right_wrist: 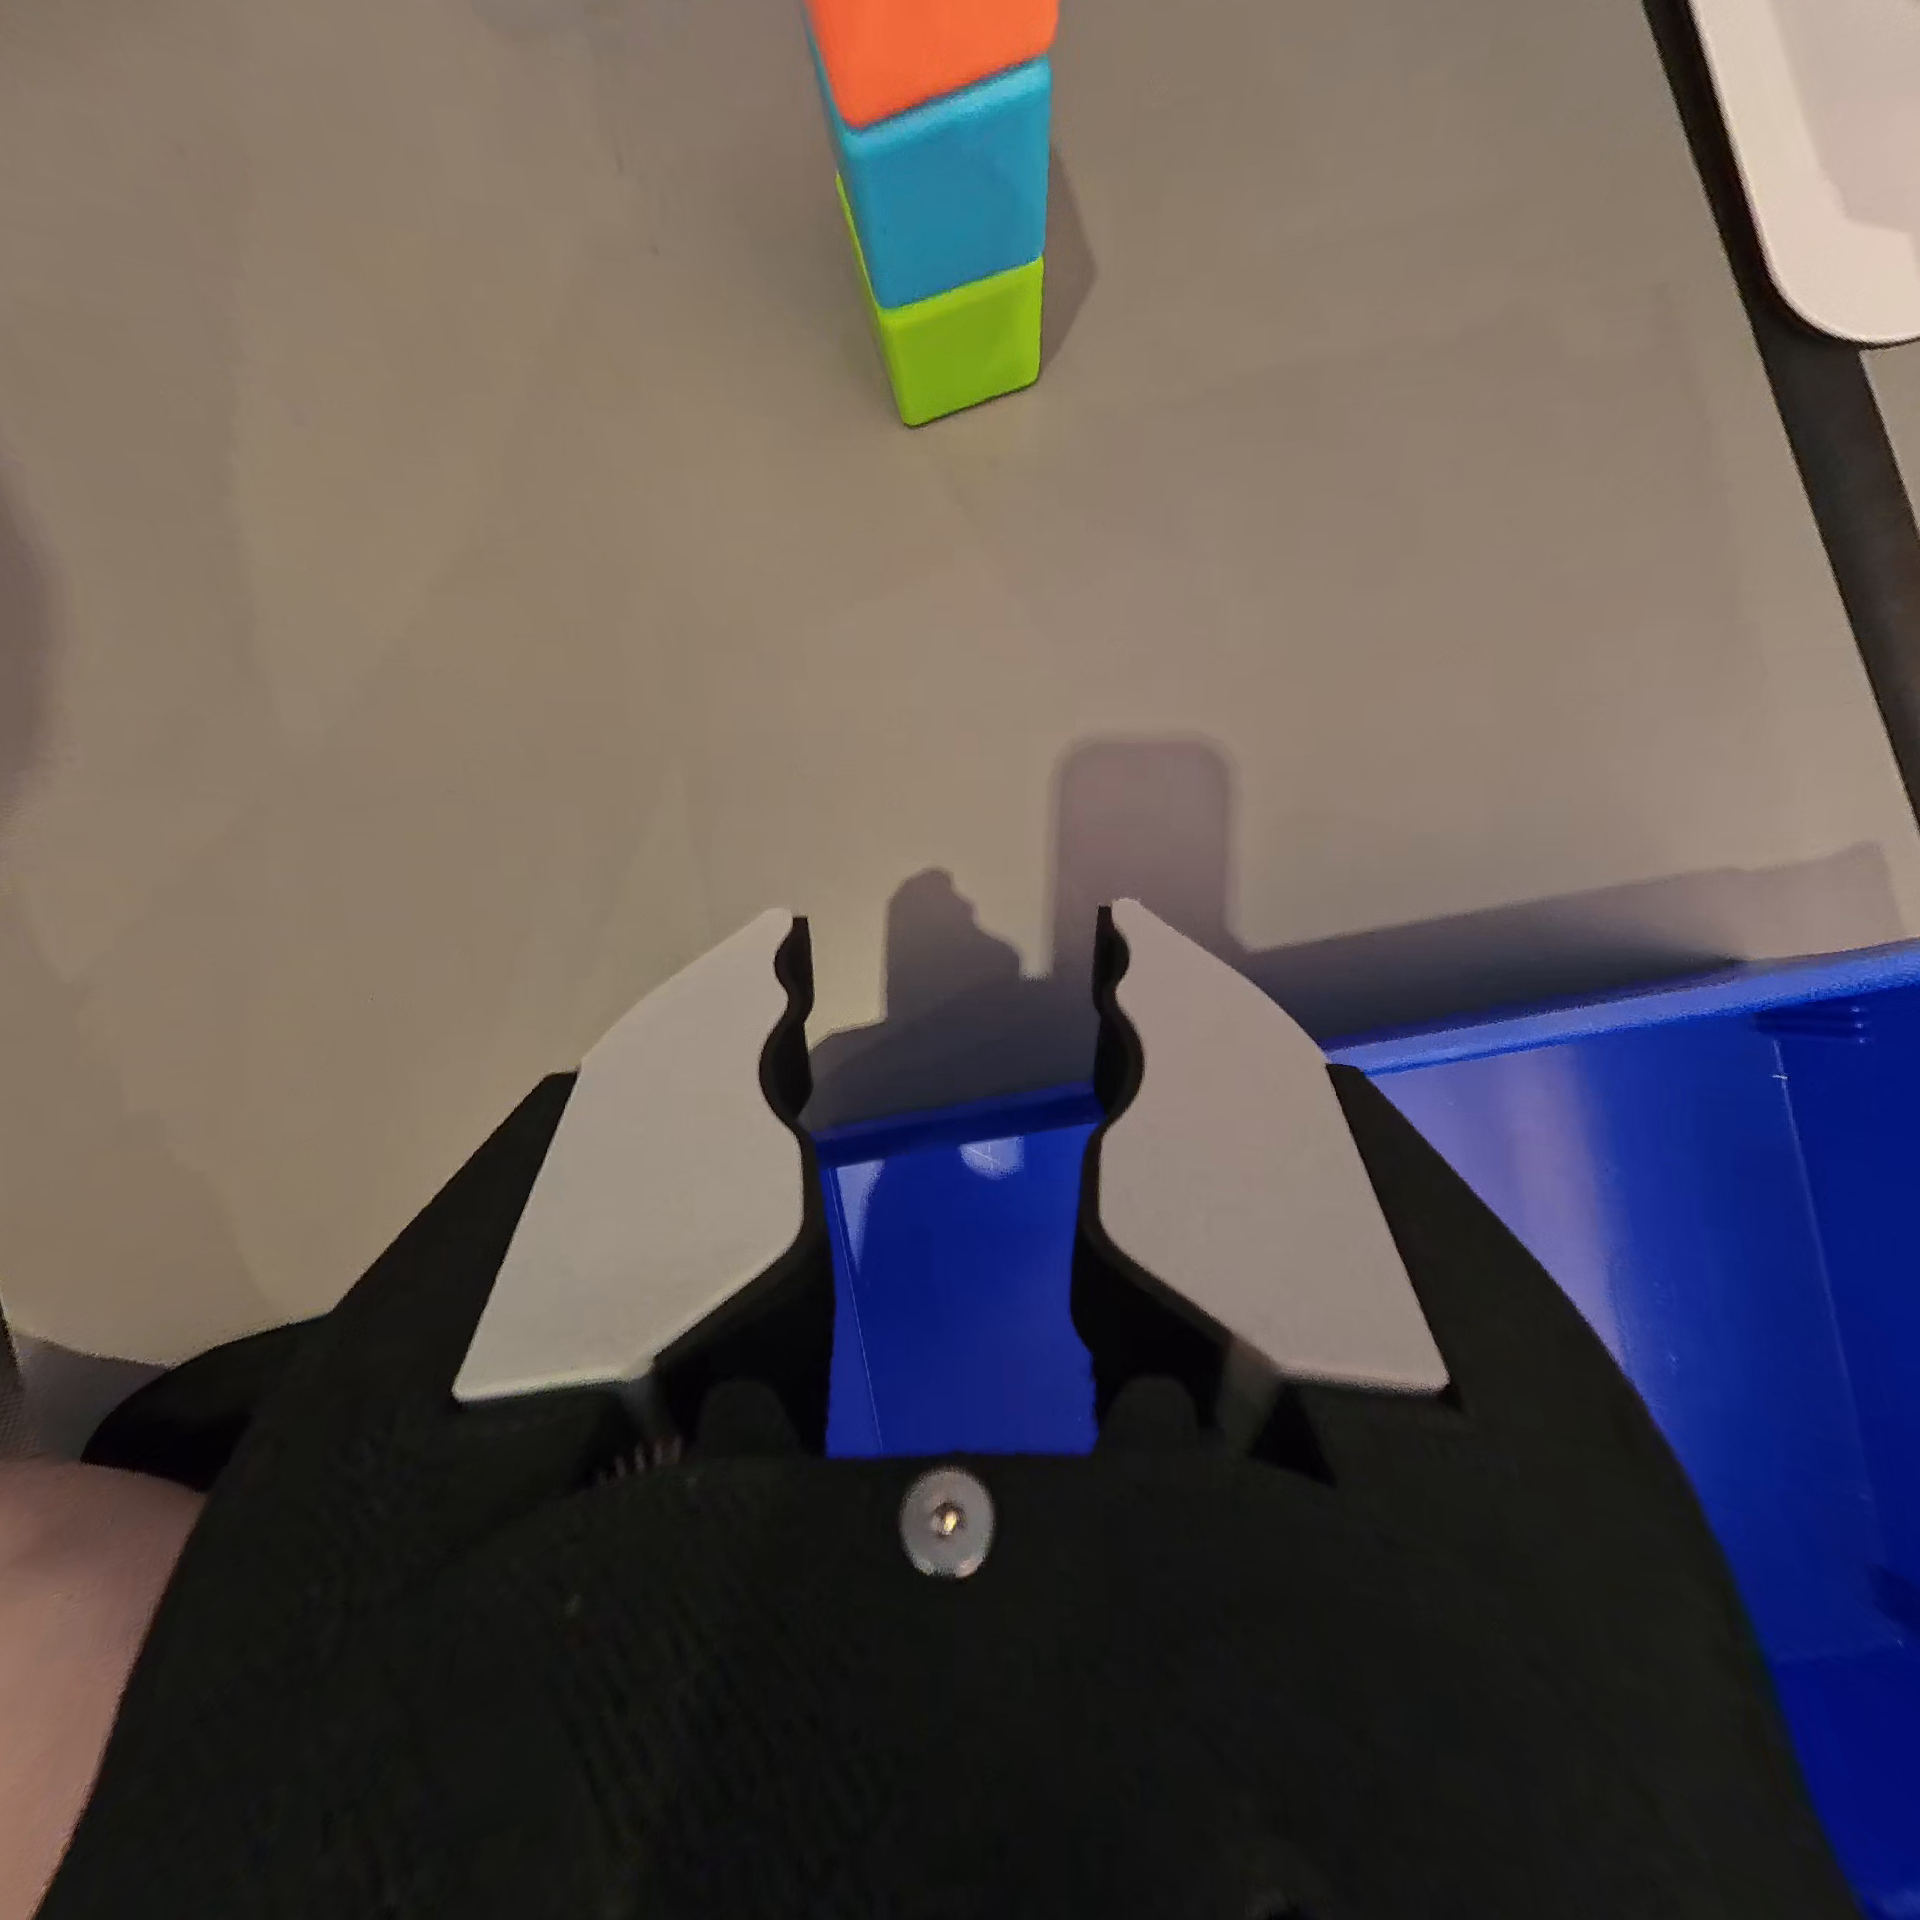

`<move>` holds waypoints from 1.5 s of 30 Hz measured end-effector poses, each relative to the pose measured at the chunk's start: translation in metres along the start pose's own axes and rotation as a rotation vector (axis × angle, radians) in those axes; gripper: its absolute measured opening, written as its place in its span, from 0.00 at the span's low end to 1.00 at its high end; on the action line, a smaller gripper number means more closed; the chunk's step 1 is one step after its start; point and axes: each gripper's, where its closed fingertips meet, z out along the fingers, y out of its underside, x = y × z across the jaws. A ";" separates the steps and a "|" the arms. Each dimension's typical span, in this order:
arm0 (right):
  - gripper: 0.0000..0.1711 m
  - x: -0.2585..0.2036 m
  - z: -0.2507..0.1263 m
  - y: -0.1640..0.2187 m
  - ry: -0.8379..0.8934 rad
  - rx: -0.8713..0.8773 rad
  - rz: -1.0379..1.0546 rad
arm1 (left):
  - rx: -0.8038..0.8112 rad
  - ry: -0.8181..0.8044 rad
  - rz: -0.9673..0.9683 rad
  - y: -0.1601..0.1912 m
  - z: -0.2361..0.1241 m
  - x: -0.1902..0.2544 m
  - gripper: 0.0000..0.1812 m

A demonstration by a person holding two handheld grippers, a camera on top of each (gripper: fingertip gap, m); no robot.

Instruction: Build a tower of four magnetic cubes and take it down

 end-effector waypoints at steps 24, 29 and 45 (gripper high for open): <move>0.31 0.003 -0.009 -0.008 0.037 0.057 -0.001 | -0.216 -0.052 -0.019 0.053 0.079 -0.018 0.27; 0.31 0.003 -0.011 -0.010 0.042 0.062 -0.009 | -0.055 -0.144 -0.028 0.025 0.009 -0.022 0.27; 0.31 0.001 -0.015 -0.011 0.051 0.068 -0.021 | 0.297 0.121 0.521 -0.182 -0.093 0.191 0.27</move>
